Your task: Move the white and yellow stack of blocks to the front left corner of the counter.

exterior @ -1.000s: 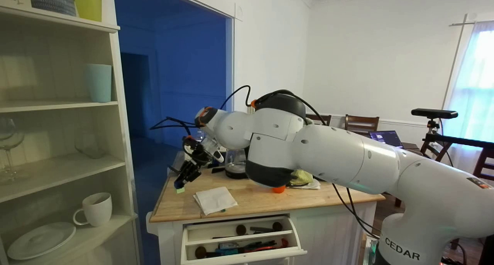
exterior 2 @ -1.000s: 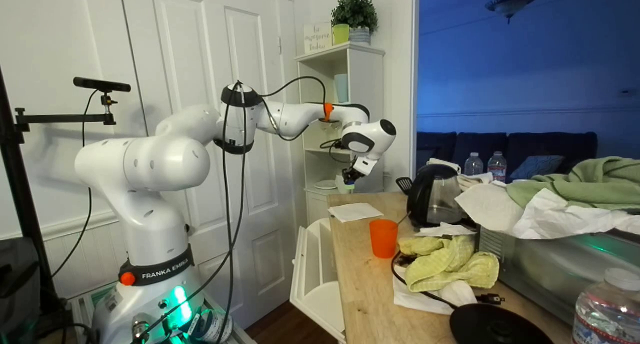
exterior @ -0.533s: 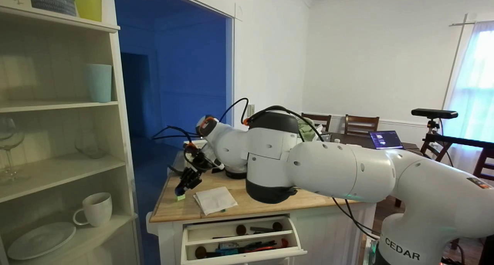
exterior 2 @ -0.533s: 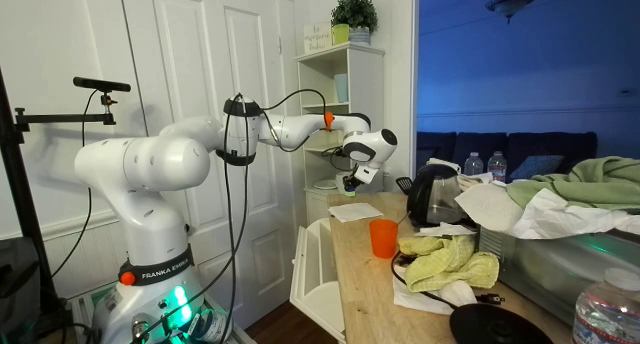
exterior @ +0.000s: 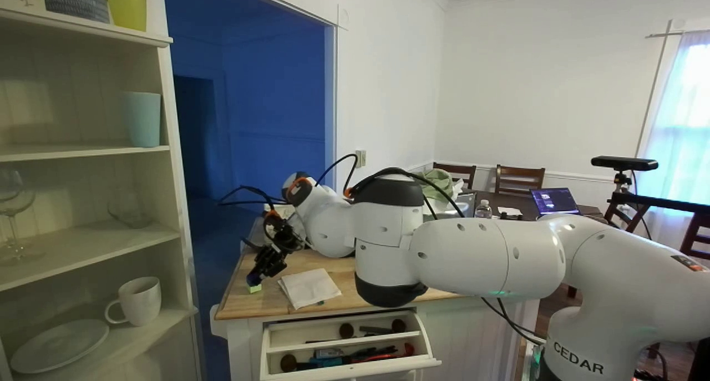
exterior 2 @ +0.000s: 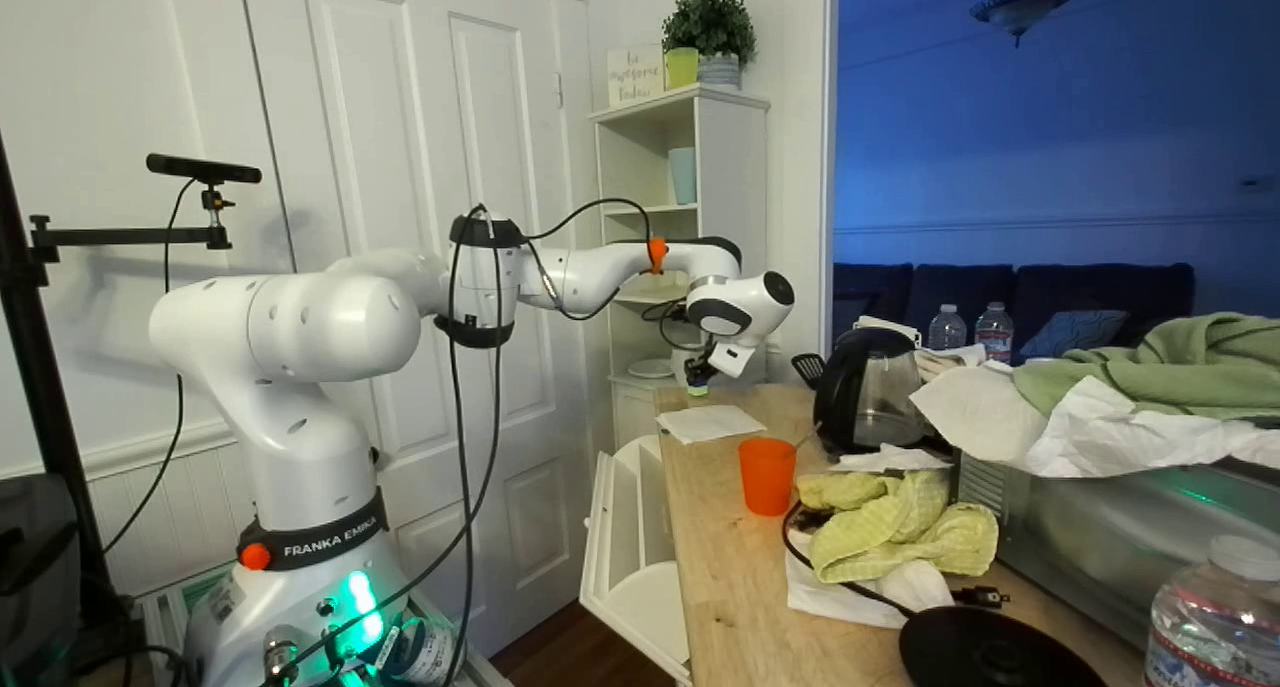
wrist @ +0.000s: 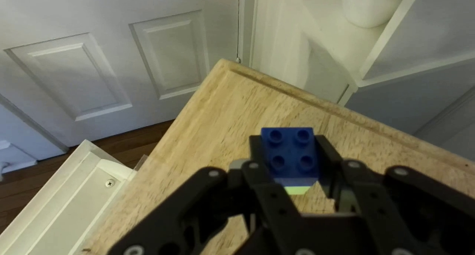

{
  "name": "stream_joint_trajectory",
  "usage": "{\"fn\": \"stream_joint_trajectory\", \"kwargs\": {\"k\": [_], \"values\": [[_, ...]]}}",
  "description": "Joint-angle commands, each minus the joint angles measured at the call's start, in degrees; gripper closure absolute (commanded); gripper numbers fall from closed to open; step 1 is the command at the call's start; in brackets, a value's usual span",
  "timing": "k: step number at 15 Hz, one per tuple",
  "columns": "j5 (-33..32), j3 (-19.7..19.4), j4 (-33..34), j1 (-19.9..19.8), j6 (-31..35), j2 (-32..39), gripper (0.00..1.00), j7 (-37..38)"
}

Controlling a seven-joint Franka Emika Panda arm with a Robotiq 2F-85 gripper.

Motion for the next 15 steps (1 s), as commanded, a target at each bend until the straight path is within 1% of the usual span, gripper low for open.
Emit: {"fn": "stream_joint_trajectory", "kwargs": {"k": [1,2,3,4,5,7,8,10,11,12,14,15], "values": [[1.16,0.69,1.39,0.00,3.17,-0.46,0.89,-0.63],[1.16,0.84,1.51,0.03,3.91,-0.62,0.89,-0.71],[0.98,0.90,1.52,0.10,4.44,-0.61,0.71,-0.42],[0.53,0.81,1.55,0.20,4.82,-0.57,0.39,-0.42],[0.15,0.57,1.51,0.30,4.86,-0.55,0.38,-0.39],[-0.67,-0.40,2.27,-0.17,3.56,-0.55,0.25,0.86],[-2.09,-1.65,2.44,-0.13,1.18,-0.55,0.17,1.51],[-1.67,-3.79,2.40,0.29,-1.28,-0.54,0.04,1.99],[-2.33,-5.27,3.22,-0.01,-2.22,-0.53,0.01,1.72],[-2.82,-6.61,3.89,-0.22,-3.34,-0.51,0.00,1.31],[-6.55,-10.32,4.73,0.01,-6.70,-0.44,0.00,0.26],[-12.57,-9.62,5.54,0.05,-6.43,2.38,0.00,-1.75]]}}
